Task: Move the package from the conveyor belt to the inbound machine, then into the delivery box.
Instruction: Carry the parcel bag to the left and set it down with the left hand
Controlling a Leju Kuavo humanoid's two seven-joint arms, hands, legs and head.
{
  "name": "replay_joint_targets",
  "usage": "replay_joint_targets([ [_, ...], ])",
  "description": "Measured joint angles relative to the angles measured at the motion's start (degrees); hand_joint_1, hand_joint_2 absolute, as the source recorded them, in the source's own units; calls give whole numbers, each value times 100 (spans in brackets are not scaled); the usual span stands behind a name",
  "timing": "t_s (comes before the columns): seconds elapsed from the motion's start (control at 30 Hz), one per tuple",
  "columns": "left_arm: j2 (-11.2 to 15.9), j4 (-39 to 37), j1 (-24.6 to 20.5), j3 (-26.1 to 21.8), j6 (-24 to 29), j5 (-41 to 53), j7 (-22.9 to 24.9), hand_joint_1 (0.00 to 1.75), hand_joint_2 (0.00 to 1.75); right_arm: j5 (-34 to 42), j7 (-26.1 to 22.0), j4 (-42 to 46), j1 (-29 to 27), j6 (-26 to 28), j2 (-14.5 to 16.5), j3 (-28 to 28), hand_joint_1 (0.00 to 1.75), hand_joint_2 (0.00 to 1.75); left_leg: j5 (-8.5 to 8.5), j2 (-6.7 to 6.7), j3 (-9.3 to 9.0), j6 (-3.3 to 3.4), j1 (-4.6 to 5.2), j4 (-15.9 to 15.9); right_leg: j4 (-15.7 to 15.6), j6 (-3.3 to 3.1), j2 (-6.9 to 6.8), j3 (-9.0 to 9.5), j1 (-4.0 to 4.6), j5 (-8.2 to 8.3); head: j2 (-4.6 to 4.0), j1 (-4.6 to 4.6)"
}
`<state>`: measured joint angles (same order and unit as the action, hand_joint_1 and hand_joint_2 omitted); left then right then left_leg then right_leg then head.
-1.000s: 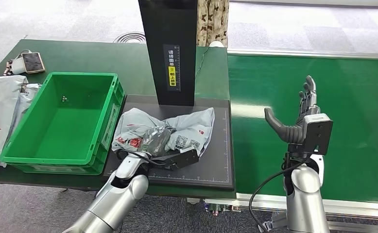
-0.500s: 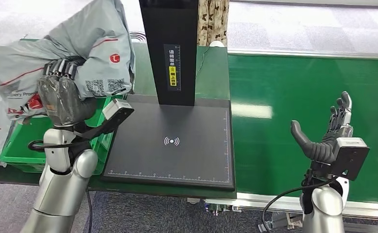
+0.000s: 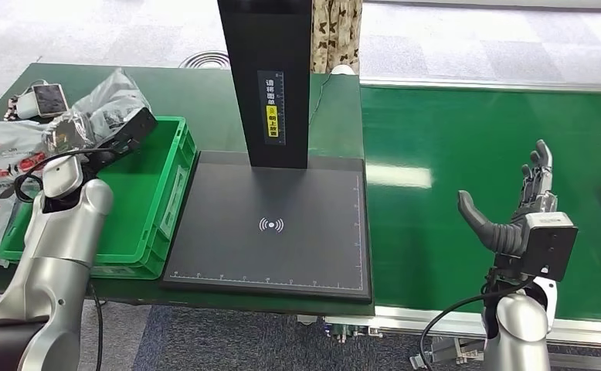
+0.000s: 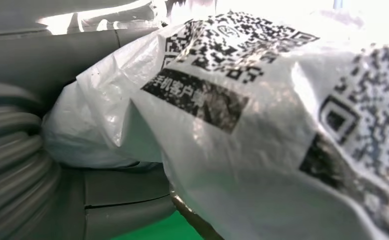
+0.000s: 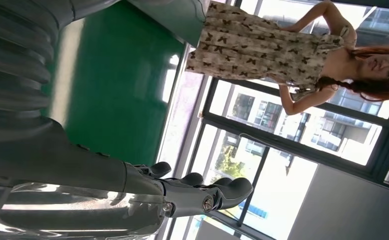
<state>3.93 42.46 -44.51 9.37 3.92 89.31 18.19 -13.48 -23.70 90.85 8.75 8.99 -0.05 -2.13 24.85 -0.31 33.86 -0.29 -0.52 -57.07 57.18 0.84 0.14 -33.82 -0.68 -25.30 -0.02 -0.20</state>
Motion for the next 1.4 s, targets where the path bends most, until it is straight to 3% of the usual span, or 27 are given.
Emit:
replay_joint_targets([
  [0.17,16,-920,-156,-281,-319,-7,202,175,175,-61,40,-134,139,-46,3,79,0,175,2,-2,8,2,1,-1,-1,2,-3,-4,-2,-2,0,-1],
  [0.4,43,-1454,-224,-541,-641,-55,466,172,175,-63,56,-278,247,-58,9,132,0,175,4,-4,11,2,1,-1,-2,4,-7,-5,-2,-3,0,-1],
  [0.53,46,-1606,-209,-699,-721,-167,475,0,175,-84,72,-354,312,-63,13,167,0,175,3,-4,10,2,1,-1,-1,4,-7,-5,-1,-3,0,-1],
  [0.67,31,-1661,-152,-830,-546,-230,350,0,175,-104,80,-420,351,-62,16,203,0,175,3,-4,9,1,1,-1,-1,3,-7,-6,0,-3,0,0],
  [0.8,-1,-1647,-127,-916,-86,-304,185,0,0,-125,82,-440,352,-62,21,219,0,175,3,-4,10,2,1,-1,-1,3,-7,-7,-1,-3,0,-1],
  [1.0,-97,-1465,-82,-1009,643,-530,-146,0,0,-146,86,-441,349,-56,37,230,0,175,3,-4,10,2,1,-2,-1,4,-7,-7,-2,-3,0,0],
  [1.2,-302,-910,67,-1100,1745,-1524,-1259,0,0,-145,91,-403,268,-10,38,228,0,175,4,-4,9,2,1,-5,-2,4,-7,-7,-3,-3,0,-1],
  [1.4,-474,7,480,-1046,2095,-2665,-1928,0,0,-142,91,-313,121,42,38,228,0,175,6,-3,10,2,2,-5,-3,4,-4,-9,-3,-3,0,0],
])
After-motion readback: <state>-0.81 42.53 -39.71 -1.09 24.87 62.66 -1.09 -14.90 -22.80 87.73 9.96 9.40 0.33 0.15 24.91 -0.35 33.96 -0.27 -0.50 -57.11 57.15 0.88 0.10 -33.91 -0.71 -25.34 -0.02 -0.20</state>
